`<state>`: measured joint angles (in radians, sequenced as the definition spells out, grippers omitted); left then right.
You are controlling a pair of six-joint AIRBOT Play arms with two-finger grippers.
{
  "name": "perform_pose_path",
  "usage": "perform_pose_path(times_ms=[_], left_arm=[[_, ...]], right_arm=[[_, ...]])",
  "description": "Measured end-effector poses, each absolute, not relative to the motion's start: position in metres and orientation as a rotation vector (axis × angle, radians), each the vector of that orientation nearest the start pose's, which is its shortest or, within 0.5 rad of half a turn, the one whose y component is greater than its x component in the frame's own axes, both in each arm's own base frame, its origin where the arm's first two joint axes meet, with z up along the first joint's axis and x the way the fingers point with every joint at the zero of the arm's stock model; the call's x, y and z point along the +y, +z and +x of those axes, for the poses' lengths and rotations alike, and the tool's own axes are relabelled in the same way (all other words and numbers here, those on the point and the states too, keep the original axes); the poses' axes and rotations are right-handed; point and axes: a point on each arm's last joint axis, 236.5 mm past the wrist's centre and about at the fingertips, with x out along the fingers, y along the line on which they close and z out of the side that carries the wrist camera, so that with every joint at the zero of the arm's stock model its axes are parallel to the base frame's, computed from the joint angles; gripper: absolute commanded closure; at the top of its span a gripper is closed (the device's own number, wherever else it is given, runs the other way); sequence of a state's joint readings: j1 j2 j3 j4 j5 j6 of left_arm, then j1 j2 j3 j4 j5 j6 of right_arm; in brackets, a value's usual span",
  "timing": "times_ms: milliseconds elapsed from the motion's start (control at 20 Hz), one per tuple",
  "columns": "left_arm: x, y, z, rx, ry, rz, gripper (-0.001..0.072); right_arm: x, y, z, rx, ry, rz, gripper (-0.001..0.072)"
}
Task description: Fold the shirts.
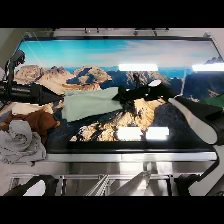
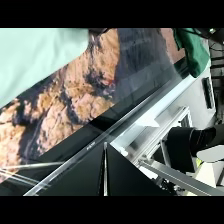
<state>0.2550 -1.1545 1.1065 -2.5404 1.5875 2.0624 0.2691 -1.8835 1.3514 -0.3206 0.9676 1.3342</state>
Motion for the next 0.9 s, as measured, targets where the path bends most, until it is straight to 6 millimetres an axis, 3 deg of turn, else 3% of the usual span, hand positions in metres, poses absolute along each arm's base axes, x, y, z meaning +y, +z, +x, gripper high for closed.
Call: perform_pose_path(times_ms=[100,200,300,400,500,600,650,750,900], left_arm=[[-0.120,0.123,0.311,1.151,-0.848,-0.541,0.0681],[-0.120,0.122,0.310,1.155,-0.850,-0.539,0.0681],[-0.120,0.122,0.309,1.157,-0.852,-0.537,0.0681],[-0.120,0.122,0.309,1.159,-0.851,-0.534,0.0681],[-0.120,0.122,0.309,1.159,-0.852,-0.534,0.0681],[-0.120,0.121,0.309,1.160,-0.851,-0.536,0.0681],[-0.120,0.120,0.310,1.162,-0.851,-0.537,0.0681],[-0.120,0.117,0.311,1.170,-0.850,-0.545,0.0681],[-0.119,0.111,0.315,1.188,-0.846,-0.563,0.0681]], right_arm=[[0.271,-0.024,0.463,1.280,0.630,0.986,0.0694],[0.194,0.018,0.483,1.172,0.561,0.983,0.0693],[0.094,0.053,0.490,1.063,0.409,0.965,0.0694],[-0.024,0.082,0.471,0.960,0.185,0.949,0.0693],[-0.132,0.098,0.424,0.894,-0.055,0.956,0.0693],[-0.213,0.094,0.356,0.896,-0.280,0.998,0.0692],[-0.240,0.087,0.322,0.913,-0.376,1.028,0.0692],[-0.278,0.064,0.255,0.966,-0.546,1.103,0.0692],[-0.297,0.024,0.182,1.038,-0.704,1.212,0.0691]])
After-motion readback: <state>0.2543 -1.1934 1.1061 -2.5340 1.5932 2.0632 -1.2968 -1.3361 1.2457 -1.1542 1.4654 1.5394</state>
